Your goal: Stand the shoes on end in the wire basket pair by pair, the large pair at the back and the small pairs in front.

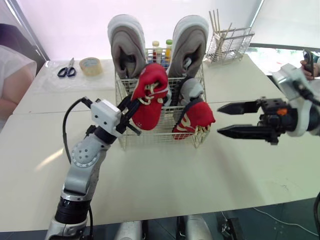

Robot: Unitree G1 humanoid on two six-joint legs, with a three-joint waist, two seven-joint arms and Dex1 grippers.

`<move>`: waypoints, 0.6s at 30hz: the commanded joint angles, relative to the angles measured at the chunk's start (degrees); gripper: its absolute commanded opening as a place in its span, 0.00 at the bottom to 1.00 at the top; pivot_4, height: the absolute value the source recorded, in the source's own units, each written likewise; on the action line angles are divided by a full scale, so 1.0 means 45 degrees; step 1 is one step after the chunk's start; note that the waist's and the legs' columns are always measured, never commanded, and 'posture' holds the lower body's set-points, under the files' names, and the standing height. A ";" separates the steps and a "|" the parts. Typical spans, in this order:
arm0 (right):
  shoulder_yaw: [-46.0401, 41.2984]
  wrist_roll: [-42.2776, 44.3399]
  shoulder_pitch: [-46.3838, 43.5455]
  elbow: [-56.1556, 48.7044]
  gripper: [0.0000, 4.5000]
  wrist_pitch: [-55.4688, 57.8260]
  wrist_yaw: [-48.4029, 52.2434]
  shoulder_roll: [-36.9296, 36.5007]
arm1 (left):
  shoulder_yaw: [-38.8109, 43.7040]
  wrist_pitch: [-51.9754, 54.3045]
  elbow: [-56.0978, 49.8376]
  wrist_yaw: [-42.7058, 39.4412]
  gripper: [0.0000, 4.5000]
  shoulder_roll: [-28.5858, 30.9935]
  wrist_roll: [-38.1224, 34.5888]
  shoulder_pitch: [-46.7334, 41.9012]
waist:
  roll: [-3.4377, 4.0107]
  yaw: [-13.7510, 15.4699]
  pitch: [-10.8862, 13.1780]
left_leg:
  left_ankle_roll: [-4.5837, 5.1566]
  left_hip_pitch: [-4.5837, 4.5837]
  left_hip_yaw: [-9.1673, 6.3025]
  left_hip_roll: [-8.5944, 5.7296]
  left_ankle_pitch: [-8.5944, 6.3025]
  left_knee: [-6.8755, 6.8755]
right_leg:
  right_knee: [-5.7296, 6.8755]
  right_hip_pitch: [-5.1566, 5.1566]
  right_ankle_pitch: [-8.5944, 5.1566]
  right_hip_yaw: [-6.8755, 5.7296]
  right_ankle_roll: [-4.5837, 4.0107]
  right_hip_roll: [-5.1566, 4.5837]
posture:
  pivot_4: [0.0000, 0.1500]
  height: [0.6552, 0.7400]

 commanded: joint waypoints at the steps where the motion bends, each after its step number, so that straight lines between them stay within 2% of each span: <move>1: -0.0969 0.1377 0.0125 -0.0672 1.00 0.0455 -0.0909 0.0050 | -0.0187 -0.1339 0.0804 0.0008 0.01 -0.0075 0.0948 0.0332 | 0.0003 0.0075 -0.0002 | 0.0000 0.0000 0.0000 0.0000 0.0000 0.0000 | 0.0000 0.0000 0.0000 0.0000 0.0000 0.0000 | 1.00 1.00; 7: -0.1511 0.2306 0.1257 -0.1543 1.00 0.0994 -0.1636 -0.0779 | -0.0485 -0.3174 0.1788 0.0266 0.01 -0.0125 0.2302 0.0664 | 0.0021 0.0136 -0.0031 | 0.0005 0.0010 -0.0001 0.0003 -0.0003 0.0000 | -0.0001 0.0010 0.0000 -0.0003 -0.0002 -0.0010 | 1.00 1.00; 10: -0.1955 0.2691 0.1412 -0.1214 1.00 0.0893 -0.2139 -0.0869 | -0.0601 -0.3329 0.2024 0.0442 0.01 -0.0361 0.2400 0.0740 | 0.0030 0.0121 -0.0041 | 0.0012 0.0021 0.0007 0.0006 -0.0008 0.0000 | -0.0001 0.0017 0.0000 -0.0006 -0.0002 -0.0013 | 1.00 1.00; 13: -0.2122 0.2490 0.1822 -0.1168 1.00 0.0810 -0.1982 -0.1346 | -0.0883 -0.4329 0.2464 0.0588 0.01 -0.0212 0.3379 0.0928 | 0.0039 0.0154 -0.0050 | 0.0013 0.0033 0.0007 0.0006 -0.0008 0.0000 | -0.0002 0.0029 0.0000 -0.0008 -0.0003 -0.0015 | 1.00 1.00; 18: -0.2119 0.2829 0.2103 -0.1074 1.00 0.0628 -0.2085 -0.1429 | -0.1113 -0.5410 0.3190 0.0782 0.01 -0.0144 0.4005 0.0853 | 0.0040 0.0150 -0.0068 | 0.0020 0.0057 0.0004 0.0006 -0.0013 0.0000 | -0.0010 0.0057 -0.0002 -0.0014 -0.0006 -0.0021 | 1.00 1.00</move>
